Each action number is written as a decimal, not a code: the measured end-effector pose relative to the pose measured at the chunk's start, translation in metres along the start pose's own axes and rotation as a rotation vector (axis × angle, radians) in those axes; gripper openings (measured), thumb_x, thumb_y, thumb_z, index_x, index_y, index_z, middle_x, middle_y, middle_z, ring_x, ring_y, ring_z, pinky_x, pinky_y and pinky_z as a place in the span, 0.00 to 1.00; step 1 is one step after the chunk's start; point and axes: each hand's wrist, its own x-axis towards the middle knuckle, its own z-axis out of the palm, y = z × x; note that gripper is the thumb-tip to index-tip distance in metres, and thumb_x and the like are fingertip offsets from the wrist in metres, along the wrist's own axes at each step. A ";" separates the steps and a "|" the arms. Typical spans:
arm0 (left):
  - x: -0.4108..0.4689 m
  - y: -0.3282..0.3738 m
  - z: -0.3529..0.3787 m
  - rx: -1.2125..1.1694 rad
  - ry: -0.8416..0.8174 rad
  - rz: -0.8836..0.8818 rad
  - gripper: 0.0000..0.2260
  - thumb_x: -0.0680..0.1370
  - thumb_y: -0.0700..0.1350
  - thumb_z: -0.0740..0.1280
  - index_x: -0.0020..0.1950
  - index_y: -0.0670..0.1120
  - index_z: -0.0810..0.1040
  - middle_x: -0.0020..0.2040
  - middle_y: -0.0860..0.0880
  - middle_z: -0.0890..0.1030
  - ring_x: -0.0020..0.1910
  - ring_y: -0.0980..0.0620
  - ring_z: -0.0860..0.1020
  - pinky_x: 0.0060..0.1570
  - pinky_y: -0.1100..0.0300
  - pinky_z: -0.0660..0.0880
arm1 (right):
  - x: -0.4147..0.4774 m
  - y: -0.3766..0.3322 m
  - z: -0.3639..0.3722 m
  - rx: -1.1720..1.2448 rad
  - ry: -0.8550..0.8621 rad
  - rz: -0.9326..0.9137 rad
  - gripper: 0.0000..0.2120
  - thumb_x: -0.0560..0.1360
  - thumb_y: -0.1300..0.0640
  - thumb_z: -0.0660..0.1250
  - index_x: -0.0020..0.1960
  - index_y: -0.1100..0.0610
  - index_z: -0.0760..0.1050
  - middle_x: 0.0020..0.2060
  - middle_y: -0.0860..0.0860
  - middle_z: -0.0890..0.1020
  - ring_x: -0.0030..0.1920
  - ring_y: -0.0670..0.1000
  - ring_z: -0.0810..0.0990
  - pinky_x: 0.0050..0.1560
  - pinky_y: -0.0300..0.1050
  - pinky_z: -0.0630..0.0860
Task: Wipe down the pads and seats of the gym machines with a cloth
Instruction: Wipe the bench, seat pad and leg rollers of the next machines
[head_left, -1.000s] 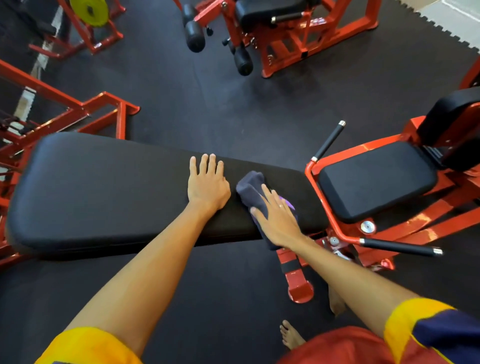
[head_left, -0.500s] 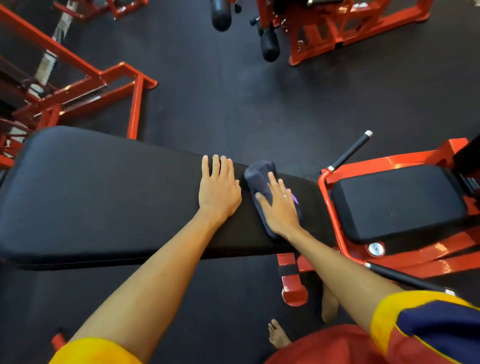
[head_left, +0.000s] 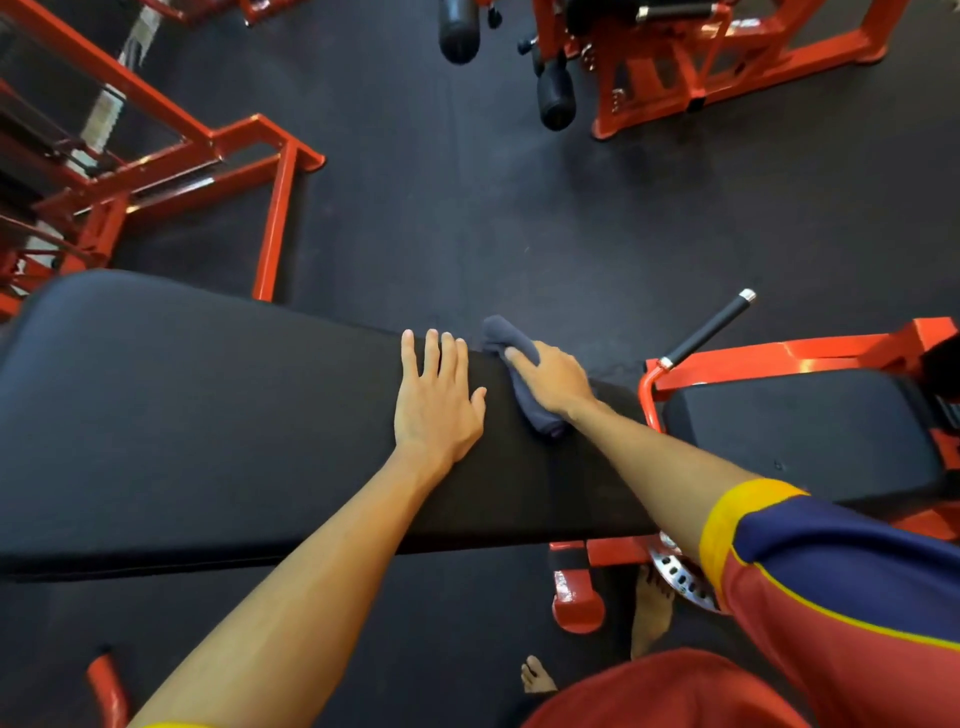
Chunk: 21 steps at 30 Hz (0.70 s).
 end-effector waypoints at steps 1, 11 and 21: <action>0.000 0.000 0.000 -0.001 0.003 -0.004 0.32 0.84 0.59 0.43 0.82 0.40 0.51 0.81 0.40 0.57 0.81 0.39 0.52 0.76 0.34 0.44 | 0.008 0.017 -0.003 -0.011 -0.012 0.071 0.38 0.71 0.26 0.44 0.64 0.49 0.77 0.61 0.55 0.83 0.61 0.63 0.79 0.63 0.59 0.74; 0.001 0.001 0.001 0.005 -0.008 -0.020 0.32 0.84 0.58 0.44 0.81 0.39 0.54 0.80 0.41 0.60 0.80 0.39 0.54 0.76 0.34 0.46 | -0.031 -0.025 0.006 0.138 0.090 -0.196 0.22 0.79 0.39 0.57 0.65 0.49 0.77 0.60 0.51 0.82 0.62 0.57 0.78 0.64 0.56 0.73; 0.004 0.003 -0.003 0.006 -0.015 -0.026 0.31 0.84 0.58 0.44 0.81 0.39 0.54 0.79 0.41 0.62 0.80 0.38 0.55 0.75 0.33 0.46 | -0.030 -0.008 0.009 0.205 0.093 0.140 0.27 0.81 0.41 0.54 0.79 0.46 0.64 0.80 0.53 0.63 0.80 0.57 0.58 0.79 0.53 0.51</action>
